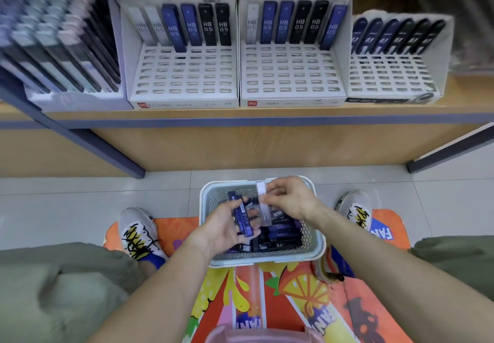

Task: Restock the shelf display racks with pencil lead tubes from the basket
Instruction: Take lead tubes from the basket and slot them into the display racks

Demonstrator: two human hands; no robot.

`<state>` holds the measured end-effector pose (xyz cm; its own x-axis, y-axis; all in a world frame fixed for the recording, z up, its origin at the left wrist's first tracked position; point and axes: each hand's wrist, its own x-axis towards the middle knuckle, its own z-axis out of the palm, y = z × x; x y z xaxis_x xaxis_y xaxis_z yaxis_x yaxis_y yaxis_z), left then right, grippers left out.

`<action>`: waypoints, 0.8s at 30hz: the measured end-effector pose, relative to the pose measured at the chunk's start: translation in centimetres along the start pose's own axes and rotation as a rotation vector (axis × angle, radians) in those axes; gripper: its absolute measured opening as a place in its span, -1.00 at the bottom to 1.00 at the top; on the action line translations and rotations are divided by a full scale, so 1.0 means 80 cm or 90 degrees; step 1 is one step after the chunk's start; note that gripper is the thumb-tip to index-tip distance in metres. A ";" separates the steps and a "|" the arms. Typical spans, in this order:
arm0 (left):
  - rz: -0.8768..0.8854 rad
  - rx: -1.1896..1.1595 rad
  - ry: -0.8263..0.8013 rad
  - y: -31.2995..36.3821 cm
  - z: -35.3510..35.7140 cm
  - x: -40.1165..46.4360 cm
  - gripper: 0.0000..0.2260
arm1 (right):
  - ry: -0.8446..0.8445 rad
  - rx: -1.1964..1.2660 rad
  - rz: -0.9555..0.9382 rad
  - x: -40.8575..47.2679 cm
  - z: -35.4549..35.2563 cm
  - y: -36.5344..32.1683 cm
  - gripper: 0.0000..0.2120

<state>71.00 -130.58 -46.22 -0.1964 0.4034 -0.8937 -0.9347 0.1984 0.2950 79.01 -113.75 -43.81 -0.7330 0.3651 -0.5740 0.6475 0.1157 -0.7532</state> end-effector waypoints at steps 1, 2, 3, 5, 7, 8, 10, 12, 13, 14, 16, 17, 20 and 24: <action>-0.009 0.027 -0.039 0.007 0.005 -0.016 -0.69 | -0.024 0.031 0.007 -0.010 -0.006 -0.019 -0.83; -0.010 0.046 -0.078 0.014 0.011 -0.032 -0.66 | -0.043 0.054 0.009 -0.021 -0.013 -0.039 -0.80; -0.004 0.055 -0.110 0.024 0.018 -0.051 -0.64 | -0.056 0.061 0.007 -0.032 -0.022 -0.060 -0.77; 0.028 0.081 -0.156 0.046 0.033 -0.095 -0.69 | -0.067 0.055 -0.013 -0.058 -0.040 -0.103 -0.75; 0.083 0.122 -0.190 0.069 0.049 -0.141 -0.77 | -0.064 0.056 -0.050 -0.080 -0.056 -0.146 -0.76; 0.112 0.141 -0.207 0.081 0.055 -0.163 -0.77 | -0.060 0.063 -0.066 -0.091 -0.062 -0.166 -0.76; 0.173 0.179 -0.242 0.107 0.063 -0.202 -0.73 | -0.054 0.074 -0.102 -0.109 -0.072 -0.206 -0.76; 0.238 0.197 -0.251 0.131 0.070 -0.233 -0.70 | -0.053 0.085 -0.138 -0.121 -0.078 -0.243 -0.75; 0.267 0.199 -0.247 0.142 0.072 -0.246 -0.69 | -0.058 0.095 -0.156 -0.125 -0.081 -0.260 -0.76; 0.294 0.197 -0.241 0.153 0.074 -0.258 -0.68 | -0.067 0.110 -0.174 -0.129 -0.082 -0.277 -0.77; 0.340 0.192 -0.239 0.171 0.076 -0.278 -0.69 | -0.085 0.126 -0.211 -0.133 -0.082 -0.306 -0.78; 0.361 0.190 -0.243 0.180 0.076 -0.286 -0.70 | -0.078 0.121 -0.232 -0.132 -0.082 -0.318 -0.78; 0.407 0.166 -0.237 0.202 0.069 -0.301 -0.71 | -0.040 0.148 -0.273 -0.123 -0.078 -0.343 -0.76; 0.413 0.139 -0.216 0.212 0.047 -0.292 -0.72 | -0.032 0.214 -0.253 -0.095 -0.059 -0.347 -0.74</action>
<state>60.86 -133.25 -19.07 -0.5509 0.7449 -0.3764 -0.5772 -0.0143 0.8165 67.59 -115.34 -17.02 -0.9229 0.3079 -0.2313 0.2208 -0.0691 -0.9729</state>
